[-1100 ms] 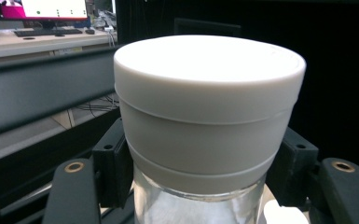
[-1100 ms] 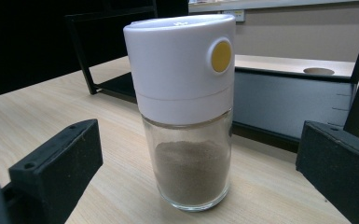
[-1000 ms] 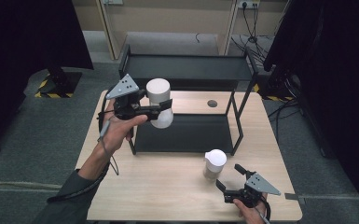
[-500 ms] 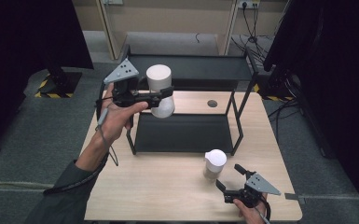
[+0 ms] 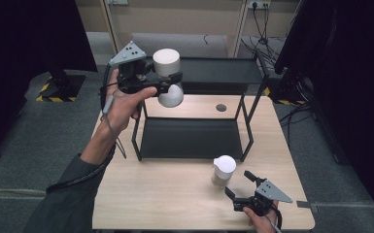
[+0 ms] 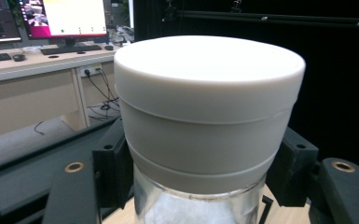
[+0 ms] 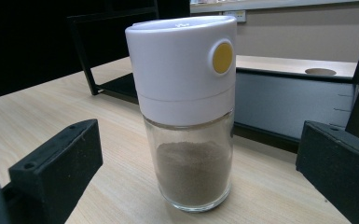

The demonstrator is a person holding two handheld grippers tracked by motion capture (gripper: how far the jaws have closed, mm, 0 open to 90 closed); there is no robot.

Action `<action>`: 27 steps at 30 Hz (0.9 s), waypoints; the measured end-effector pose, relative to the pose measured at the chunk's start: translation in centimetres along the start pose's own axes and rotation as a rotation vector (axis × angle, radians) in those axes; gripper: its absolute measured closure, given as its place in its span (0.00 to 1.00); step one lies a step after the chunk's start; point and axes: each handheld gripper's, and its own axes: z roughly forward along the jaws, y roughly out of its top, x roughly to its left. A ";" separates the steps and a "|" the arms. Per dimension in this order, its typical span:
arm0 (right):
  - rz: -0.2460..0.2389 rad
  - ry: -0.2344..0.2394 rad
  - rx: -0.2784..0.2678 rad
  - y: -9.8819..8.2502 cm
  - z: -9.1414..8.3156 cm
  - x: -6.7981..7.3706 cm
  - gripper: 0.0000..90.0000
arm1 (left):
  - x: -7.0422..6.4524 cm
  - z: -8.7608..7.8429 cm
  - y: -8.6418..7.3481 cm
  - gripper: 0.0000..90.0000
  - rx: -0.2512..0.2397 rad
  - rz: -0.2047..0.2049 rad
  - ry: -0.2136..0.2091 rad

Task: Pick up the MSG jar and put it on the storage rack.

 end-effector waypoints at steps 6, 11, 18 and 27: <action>0.001 0.000 -0.002 0.0 0.0 0.0 0.01 | 0.1 0.7 1.0 0.39 -0.010 -0.016 0.027; 0.001 0.001 -0.003 0.0 0.0 0.0 0.01 | 0.2 1.7 1.8 0.39 -0.006 -0.021 0.058; 0.003 0.002 -0.005 0.0 -0.1 0.0 0.01 | 0.4 3.4 2.7 0.39 0.000 -0.027 0.127; 0.005 0.005 -0.009 -0.1 -0.2 -0.1 0.01 | 0.5 5.6 3.5 0.39 0.009 -0.044 0.196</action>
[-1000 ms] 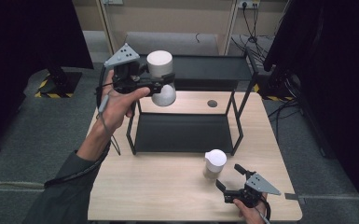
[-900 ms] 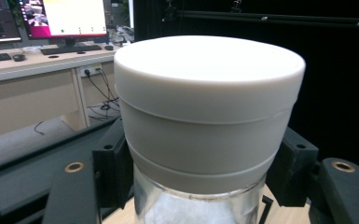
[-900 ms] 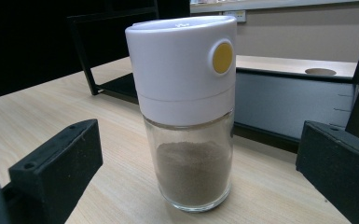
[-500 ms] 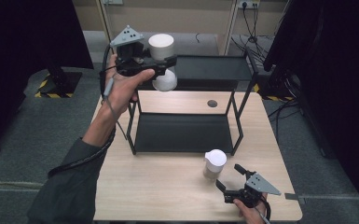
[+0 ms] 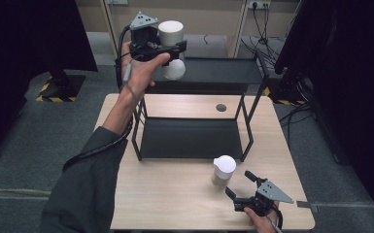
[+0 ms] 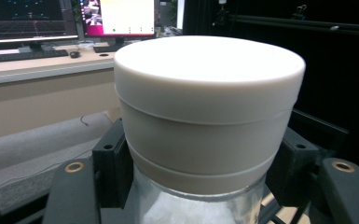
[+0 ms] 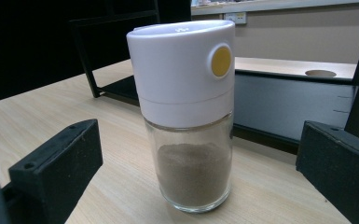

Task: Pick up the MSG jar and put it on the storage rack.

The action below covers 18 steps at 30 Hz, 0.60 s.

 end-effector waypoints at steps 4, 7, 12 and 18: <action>0.000 0.001 -0.001 0.0 0.0 0.0 0.01 | 0.2 1.1 -0.1 0.39 0.002 -0.022 0.032; 0.001 0.002 0.000 0.0 0.0 0.0 0.01 | 0.1 1.5 -0.2 0.39 0.004 -0.013 0.051; 0.003 0.004 0.002 0.0 0.1 -0.1 0.01 | 0.0 2.2 -0.3 0.39 0.006 -0.012 0.082; 0.000 0.005 0.001 0.0 0.0 -0.1 0.01 | 0.1 2.9 -0.6 0.39 0.018 -0.011 0.097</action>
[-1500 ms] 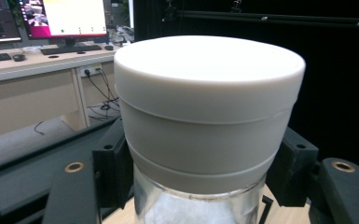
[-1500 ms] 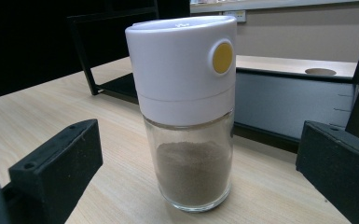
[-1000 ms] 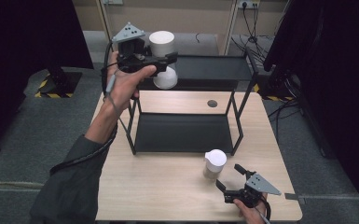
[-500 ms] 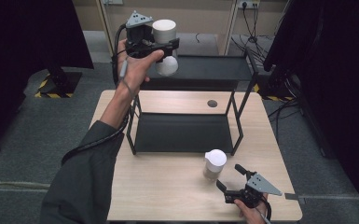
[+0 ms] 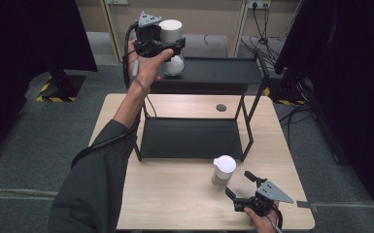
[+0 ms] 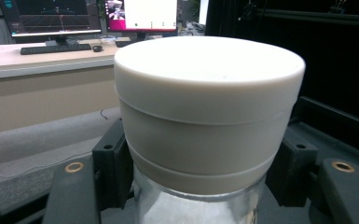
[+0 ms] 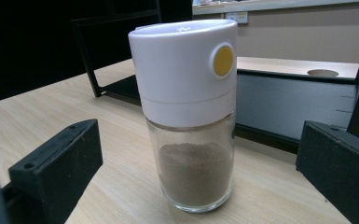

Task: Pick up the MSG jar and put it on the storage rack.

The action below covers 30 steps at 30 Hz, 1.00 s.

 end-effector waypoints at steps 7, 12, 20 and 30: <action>0.002 0.002 -0.001 0.0 0.0 0.0 0.01 | 0.2 0.3 -0.5 0.39 -0.004 0.005 0.020; -0.001 0.002 0.000 0.0 0.0 0.0 0.01 | 0.2 0.5 -0.8 0.39 -0.008 0.026 0.021; -0.002 0.002 0.001 0.0 0.0 0.0 0.01 | 0.0 0.4 -1.1 0.37 -0.018 0.048 0.030; -0.003 0.001 0.002 0.0 0.0 0.1 0.01 | -1.0 0.2 -0.7 0.00 0.003 -0.017 0.084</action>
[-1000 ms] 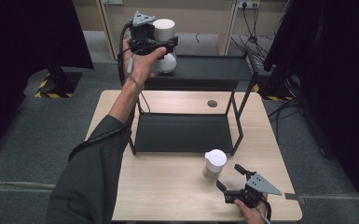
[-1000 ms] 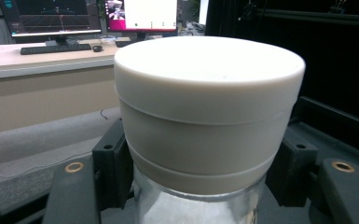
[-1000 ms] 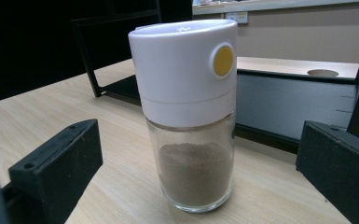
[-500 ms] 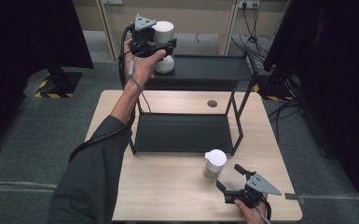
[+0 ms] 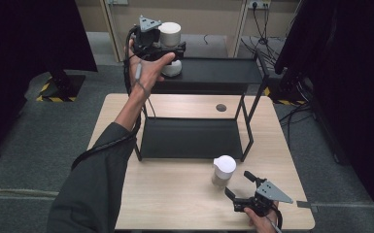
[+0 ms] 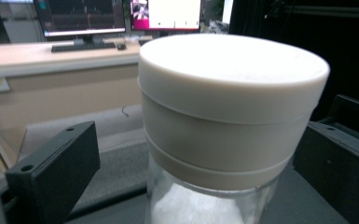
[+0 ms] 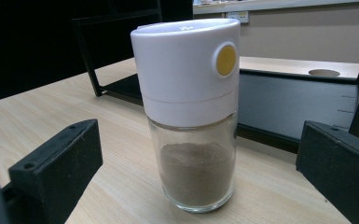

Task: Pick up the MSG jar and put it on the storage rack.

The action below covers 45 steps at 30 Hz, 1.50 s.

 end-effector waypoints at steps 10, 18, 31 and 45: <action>0.003 0.000 0.001 0.0 0.0 0.0 0.01 | 0.0 -0.6 -0.3 0.00 -0.008 0.006 -0.012; 0.004 0.000 0.002 0.0 0.0 0.0 0.01 | -0.1 -2.0 -0.8 0.00 -0.026 -0.004 -0.028; 0.003 -0.003 0.003 0.0 0.1 0.1 0.01 | -0.6 -4.1 -2.0 0.00 -0.043 0.014 -0.063; 0.003 -0.004 0.004 0.0 0.1 0.1 0.01 | -1.2 -6.4 -5.1 0.00 -0.093 0.012 -0.127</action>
